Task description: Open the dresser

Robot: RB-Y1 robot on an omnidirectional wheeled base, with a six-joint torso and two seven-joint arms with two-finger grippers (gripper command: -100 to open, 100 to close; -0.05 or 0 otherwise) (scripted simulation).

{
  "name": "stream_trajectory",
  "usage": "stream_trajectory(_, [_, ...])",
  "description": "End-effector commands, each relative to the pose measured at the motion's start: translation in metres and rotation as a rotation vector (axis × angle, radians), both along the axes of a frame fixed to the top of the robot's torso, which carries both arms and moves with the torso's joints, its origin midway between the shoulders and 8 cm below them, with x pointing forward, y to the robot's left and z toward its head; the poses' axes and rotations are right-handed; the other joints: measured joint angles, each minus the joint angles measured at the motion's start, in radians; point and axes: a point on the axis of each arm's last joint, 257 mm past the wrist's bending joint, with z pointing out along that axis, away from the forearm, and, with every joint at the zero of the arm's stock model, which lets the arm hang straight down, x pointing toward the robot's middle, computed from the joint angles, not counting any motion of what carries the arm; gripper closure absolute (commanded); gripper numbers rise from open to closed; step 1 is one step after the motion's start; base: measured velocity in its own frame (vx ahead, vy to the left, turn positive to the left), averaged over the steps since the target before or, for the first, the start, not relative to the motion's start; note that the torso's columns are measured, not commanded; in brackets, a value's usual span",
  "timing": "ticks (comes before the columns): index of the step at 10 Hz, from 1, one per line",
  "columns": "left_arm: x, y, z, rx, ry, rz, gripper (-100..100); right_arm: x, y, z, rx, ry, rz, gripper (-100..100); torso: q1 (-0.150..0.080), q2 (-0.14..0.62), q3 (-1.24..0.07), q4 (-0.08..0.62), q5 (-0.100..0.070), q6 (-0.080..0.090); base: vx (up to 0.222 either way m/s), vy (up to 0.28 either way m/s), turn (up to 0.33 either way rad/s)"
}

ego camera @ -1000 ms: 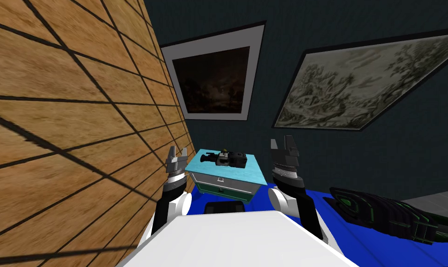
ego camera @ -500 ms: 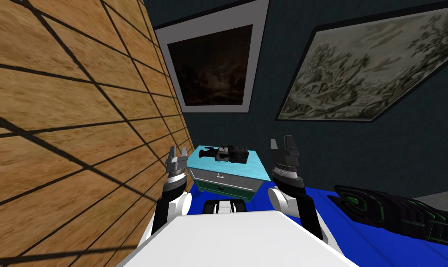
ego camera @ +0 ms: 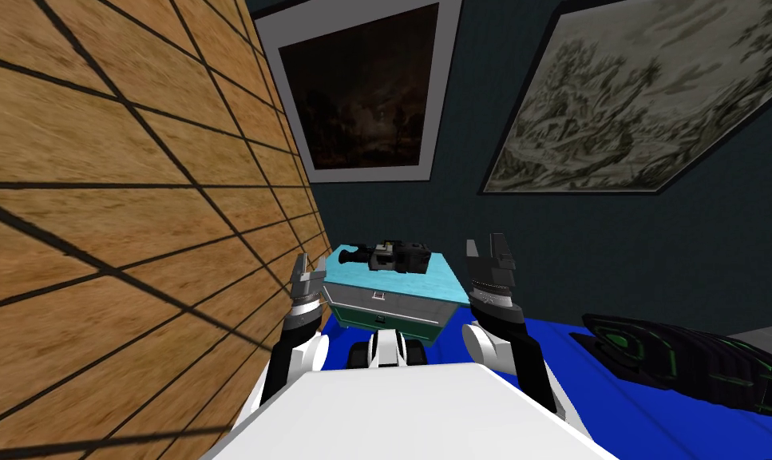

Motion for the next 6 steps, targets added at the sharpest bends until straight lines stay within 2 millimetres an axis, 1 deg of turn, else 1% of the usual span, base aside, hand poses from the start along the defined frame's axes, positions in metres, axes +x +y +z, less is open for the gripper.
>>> stream_trajectory(1, [0.005, -0.005, -0.019, 0.036, 0.027, -0.024, -100, 0.000, 0.000, 0.000, 0.000, 0.000, 0.000, 0, 0.000, 0.001, -0.001, 0.001, 0.000, 0.000, 0.007, -0.016, -0.016])
stream_trajectory(5, [0.013, -0.011, -0.054, 0.081, 0.071, -0.056, -100, 0.000, 0.000, 0.000, 0.000, 0.000, 0.000, 0, 0.000, 0.001, -0.001, 0.001, 0.000, 0.000, 0.011, -0.022, -0.024])
stream_trajectory(6, [0.014, -0.010, -0.059, 0.081, 0.083, -0.055, -100, 0.000, 0.000, 0.000, 0.000, 0.000, 0.000, 0, 0.000, 0.001, -0.001, 0.001, 0.000, 0.000, 0.006, -0.017, -0.008])
